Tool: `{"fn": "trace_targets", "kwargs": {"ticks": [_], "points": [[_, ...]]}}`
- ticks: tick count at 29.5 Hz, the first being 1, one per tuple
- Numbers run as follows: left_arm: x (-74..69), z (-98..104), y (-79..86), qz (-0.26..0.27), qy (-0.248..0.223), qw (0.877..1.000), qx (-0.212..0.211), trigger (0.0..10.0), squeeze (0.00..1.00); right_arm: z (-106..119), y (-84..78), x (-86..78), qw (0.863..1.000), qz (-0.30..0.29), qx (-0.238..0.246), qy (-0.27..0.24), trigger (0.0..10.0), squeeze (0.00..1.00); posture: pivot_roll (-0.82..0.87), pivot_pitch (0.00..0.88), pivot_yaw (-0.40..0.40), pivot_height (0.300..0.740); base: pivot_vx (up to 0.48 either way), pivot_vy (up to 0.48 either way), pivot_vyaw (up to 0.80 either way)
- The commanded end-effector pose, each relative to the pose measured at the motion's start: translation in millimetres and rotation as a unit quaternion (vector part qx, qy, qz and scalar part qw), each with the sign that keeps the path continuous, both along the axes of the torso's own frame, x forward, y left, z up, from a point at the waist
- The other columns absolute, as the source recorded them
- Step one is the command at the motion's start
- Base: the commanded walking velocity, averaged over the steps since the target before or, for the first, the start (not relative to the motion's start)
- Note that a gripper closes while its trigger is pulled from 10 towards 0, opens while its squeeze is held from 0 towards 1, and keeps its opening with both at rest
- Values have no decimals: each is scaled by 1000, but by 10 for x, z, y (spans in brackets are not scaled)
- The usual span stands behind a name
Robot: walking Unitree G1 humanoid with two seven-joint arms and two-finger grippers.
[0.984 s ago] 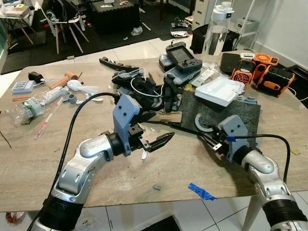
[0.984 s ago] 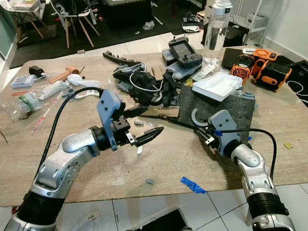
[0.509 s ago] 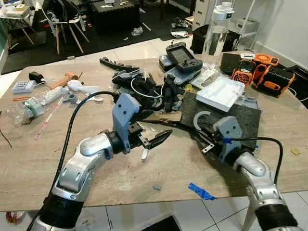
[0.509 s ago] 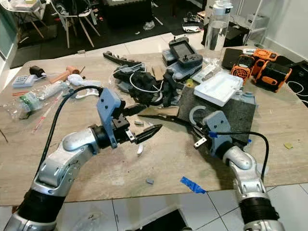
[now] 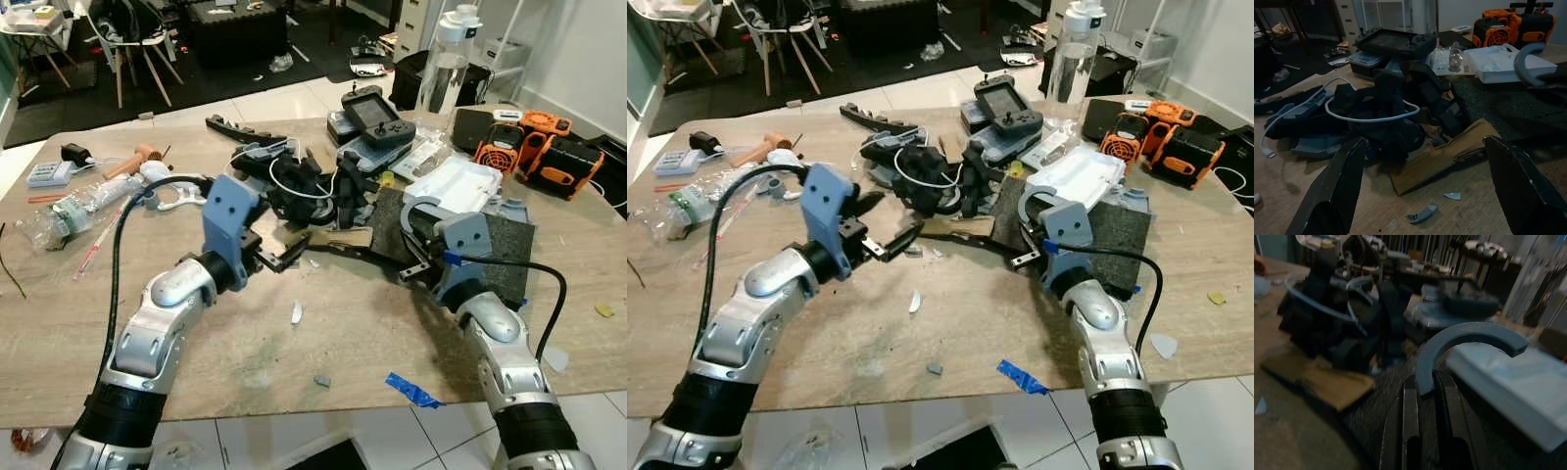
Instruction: Picking trash to rubbish bin
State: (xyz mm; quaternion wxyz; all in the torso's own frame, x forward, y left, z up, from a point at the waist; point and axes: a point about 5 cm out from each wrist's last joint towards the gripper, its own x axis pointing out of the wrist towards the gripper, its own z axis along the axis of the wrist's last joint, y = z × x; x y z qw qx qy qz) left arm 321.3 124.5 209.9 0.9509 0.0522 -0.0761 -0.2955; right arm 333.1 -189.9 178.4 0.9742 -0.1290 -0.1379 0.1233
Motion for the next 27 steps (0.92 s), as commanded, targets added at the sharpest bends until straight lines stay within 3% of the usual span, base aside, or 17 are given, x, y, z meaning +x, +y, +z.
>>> {"fn": "trace_targets", "kwargs": {"ticks": [1,2,3,4,5,6,9,12,16,27], "points": [[40,-25,93,48,-5,999,-5,10000,0,18,11,8,1000,-18,-16,-1,10000,0,3,129,68,740,0,0,0],[40,-25,93,48,-5,999,-5,10000,0,18,11,8,1000,-18,-16,-1,10000,0,3,129,68,740,0,0,0],[129,-38,248,135,-5,991,-7,10000,0,30,47,-3,999,-22,-43,-10,10000,0,1,128,63,740,0,0,0],[129,-38,248,135,-5,991,-7,10000,0,30,47,-3,999,-22,-43,-10,10000,0,1,128,63,740,0,0,0],[175,-58,378,188,5,982,-26,10000,0,29,90,-24,998,-24,-58,-20,10000,0,-3,131,61,740,0,0,0],[182,-65,435,209,8,977,-34,10000,0,44,141,-41,998,-22,-49,-30,10000,0,4,134,60,740,0,0,0],[162,-66,447,206,7,978,-42,10000,0,66,236,-56,999,-5,-19,-31,10000,0,0,136,60,740,0,0,0],[162,-66,447,206,7,978,-42,10000,0,66,236,-56,999,-5,-19,-31,10000,0,0,136,60,740,0,0,0],[142,-70,383,194,6,981,-28,10000,0,103,348,-72,999,14,0,-31,10000,0,4,143,59,740,0,0,-800],[149,-58,330,192,-5,981,-22,10000,0,132,390,-73,999,8,1,-36,10000,0,4,145,57,740,0,0,-800]]}}
